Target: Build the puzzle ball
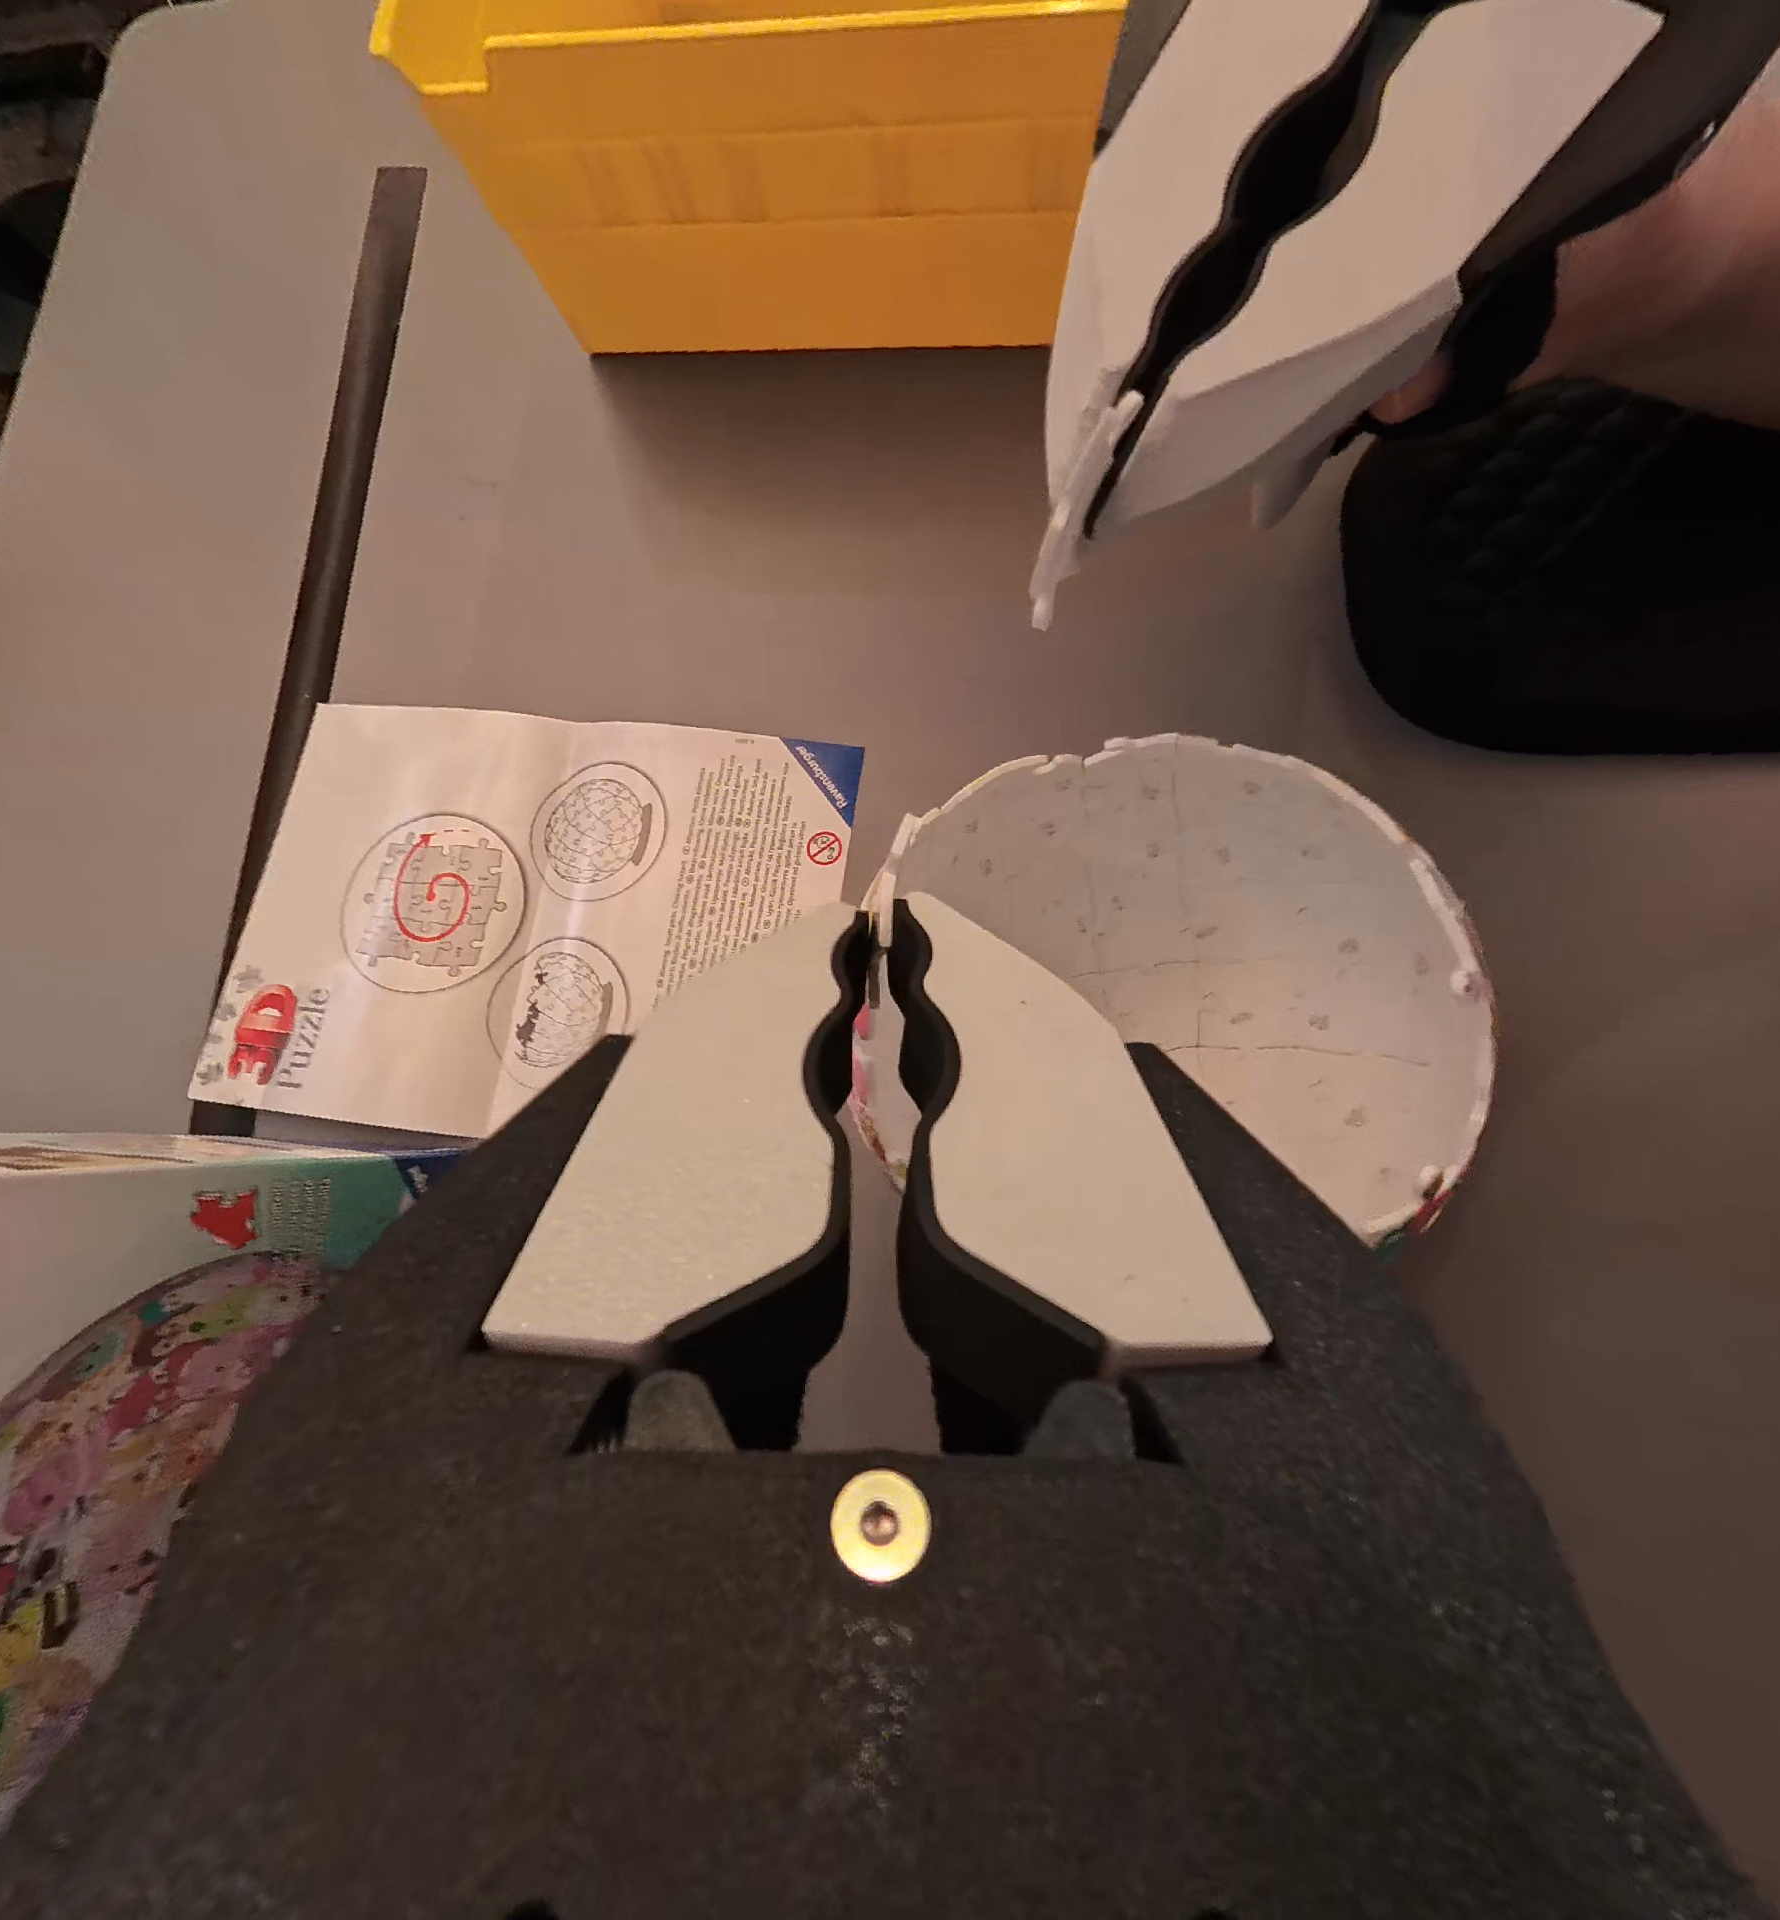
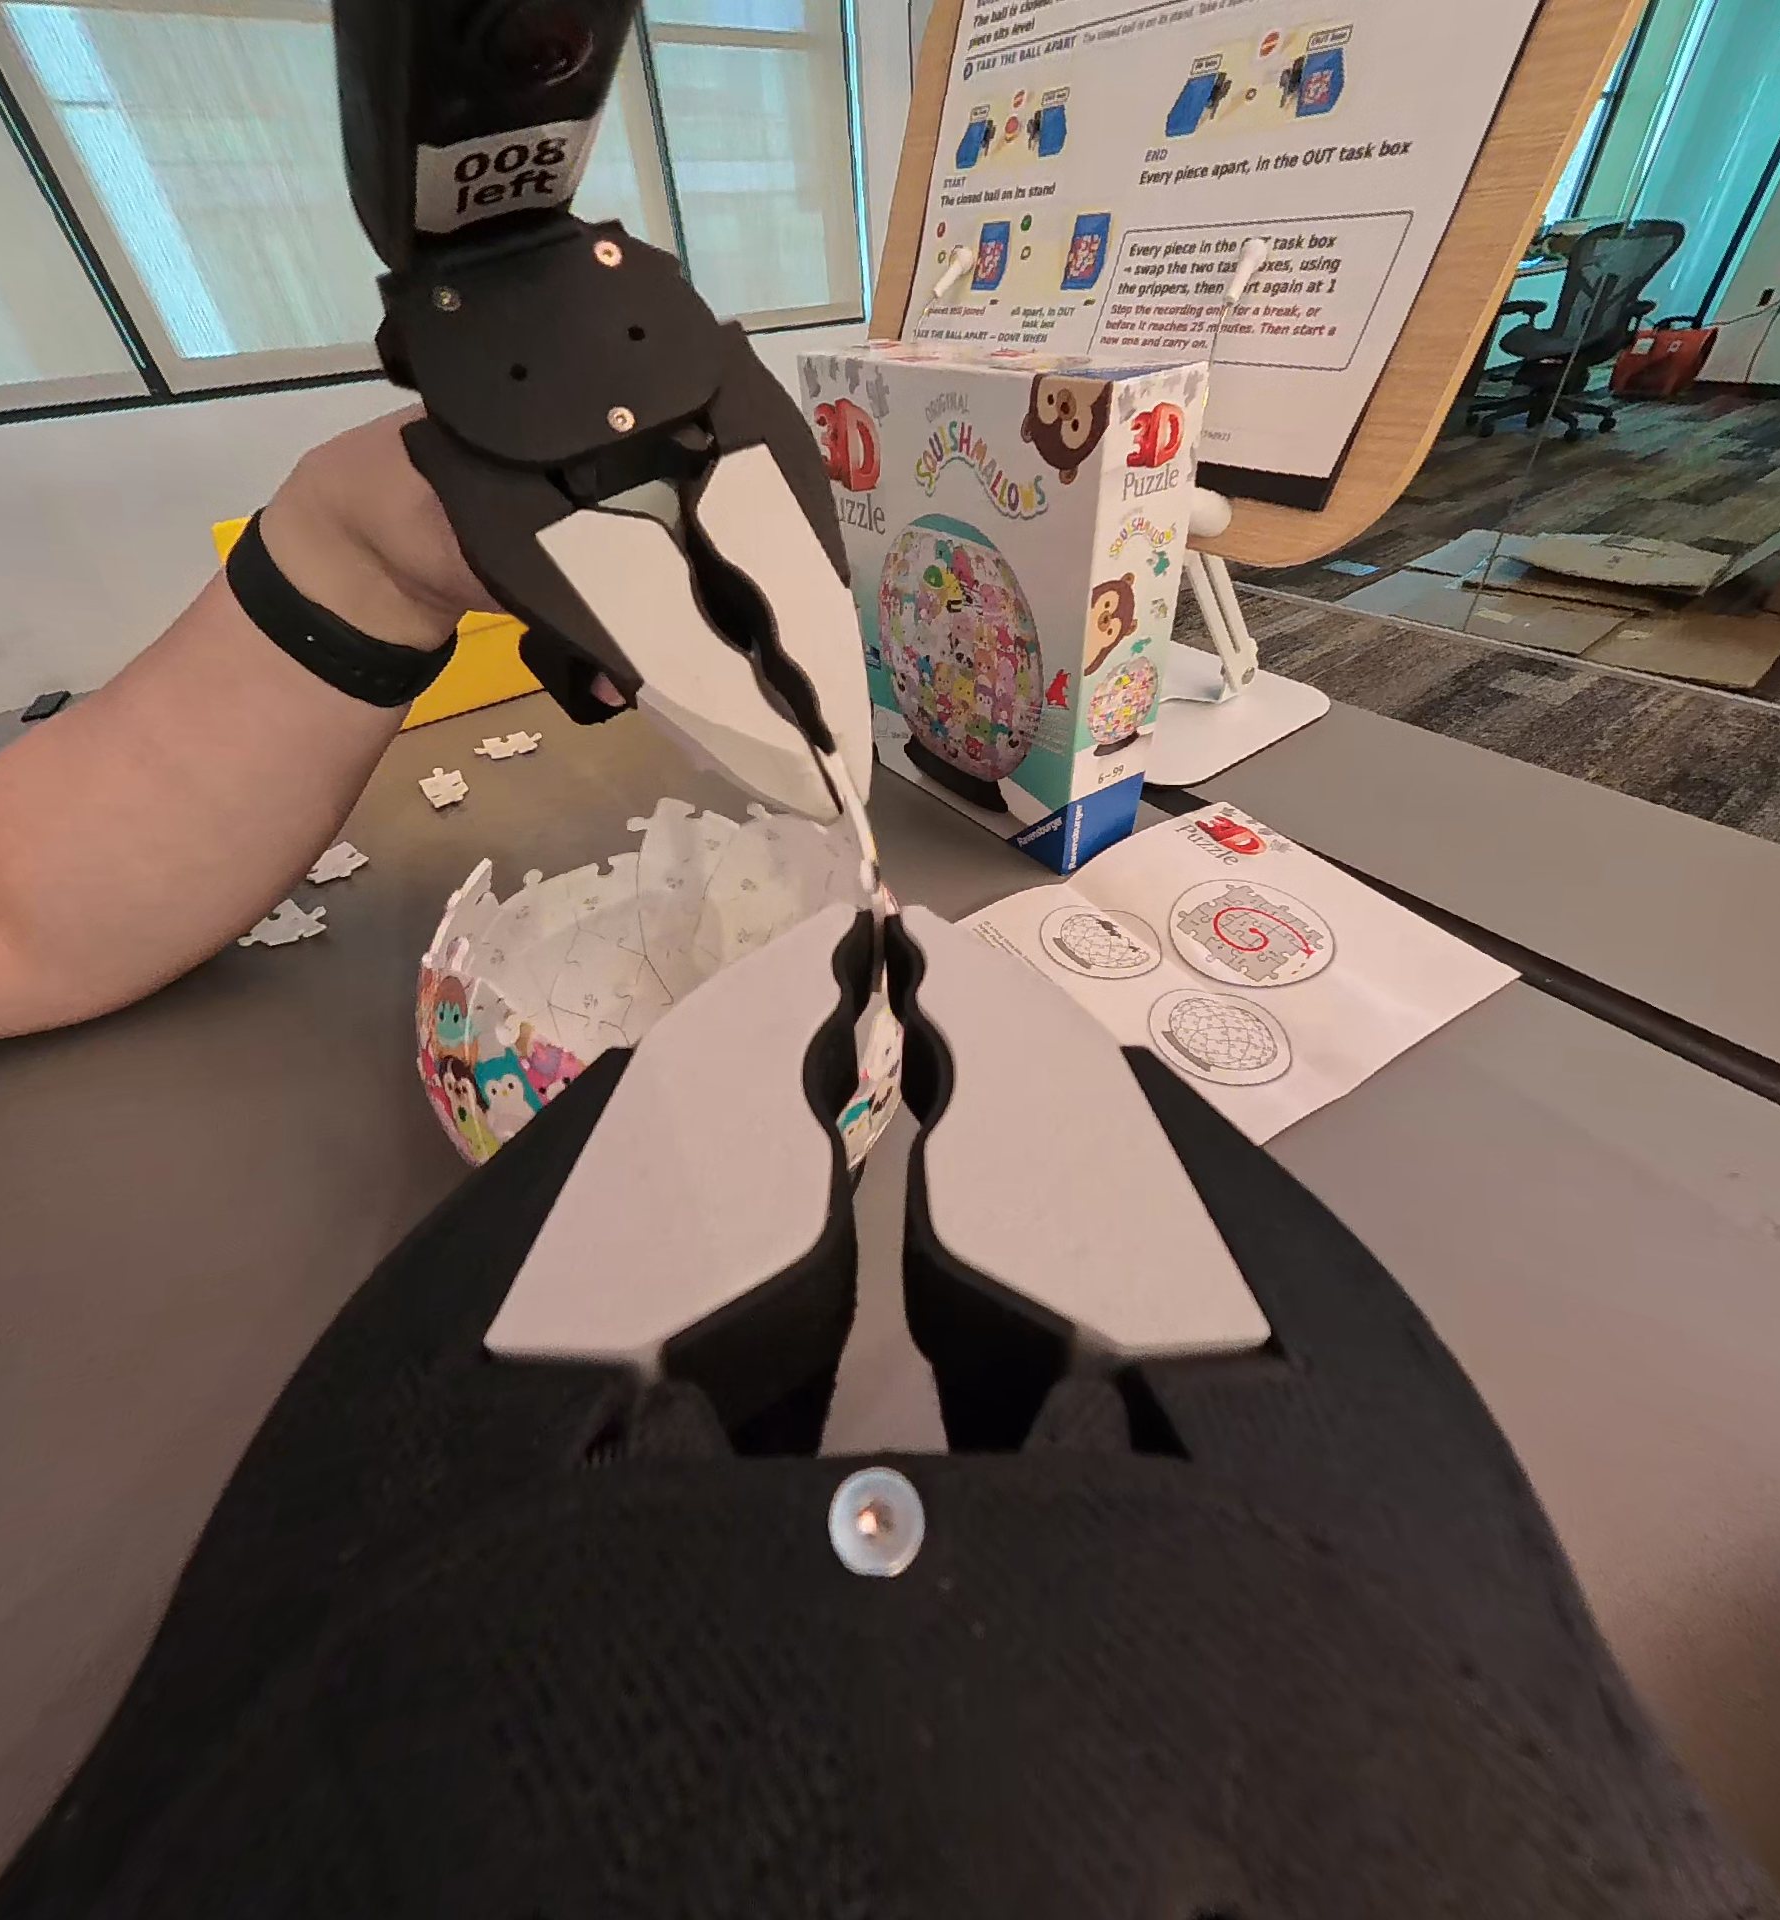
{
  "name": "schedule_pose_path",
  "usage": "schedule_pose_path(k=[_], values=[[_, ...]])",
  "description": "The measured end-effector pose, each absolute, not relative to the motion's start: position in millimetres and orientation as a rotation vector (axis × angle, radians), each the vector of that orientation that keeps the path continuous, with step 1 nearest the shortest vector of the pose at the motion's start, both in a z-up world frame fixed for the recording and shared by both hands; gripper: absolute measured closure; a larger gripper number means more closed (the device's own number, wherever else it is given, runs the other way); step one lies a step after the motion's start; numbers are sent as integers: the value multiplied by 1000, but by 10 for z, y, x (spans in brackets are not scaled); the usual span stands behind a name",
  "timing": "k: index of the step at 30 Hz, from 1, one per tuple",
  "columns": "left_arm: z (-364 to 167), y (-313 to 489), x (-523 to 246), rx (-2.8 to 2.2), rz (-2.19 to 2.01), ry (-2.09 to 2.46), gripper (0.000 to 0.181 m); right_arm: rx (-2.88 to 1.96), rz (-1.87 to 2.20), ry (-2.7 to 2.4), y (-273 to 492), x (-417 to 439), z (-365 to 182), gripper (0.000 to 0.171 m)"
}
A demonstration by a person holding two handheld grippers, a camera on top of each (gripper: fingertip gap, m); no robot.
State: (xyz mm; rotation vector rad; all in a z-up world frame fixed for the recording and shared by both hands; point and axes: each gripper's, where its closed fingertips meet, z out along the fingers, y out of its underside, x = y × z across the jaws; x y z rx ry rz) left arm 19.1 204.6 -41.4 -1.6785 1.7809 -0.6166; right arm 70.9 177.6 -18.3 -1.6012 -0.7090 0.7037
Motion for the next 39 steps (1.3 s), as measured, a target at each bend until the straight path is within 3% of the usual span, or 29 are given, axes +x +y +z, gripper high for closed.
schedule_pose_path(k=[16, 31, 39], values=[[-392, 1962, 222, -1903, -998, 1635, 178, -1639, 727, -744, 1759, 614, -279, 168], [-397, 1938, 204, -2031, -1151, 1566, 178, -1588, 393, -940, 1720, 544, -324, 168], [-400, 1938, 201, -2018, -1128, 1588, 178, -1700, 617, -870, 1720, 493, -378, 168]])
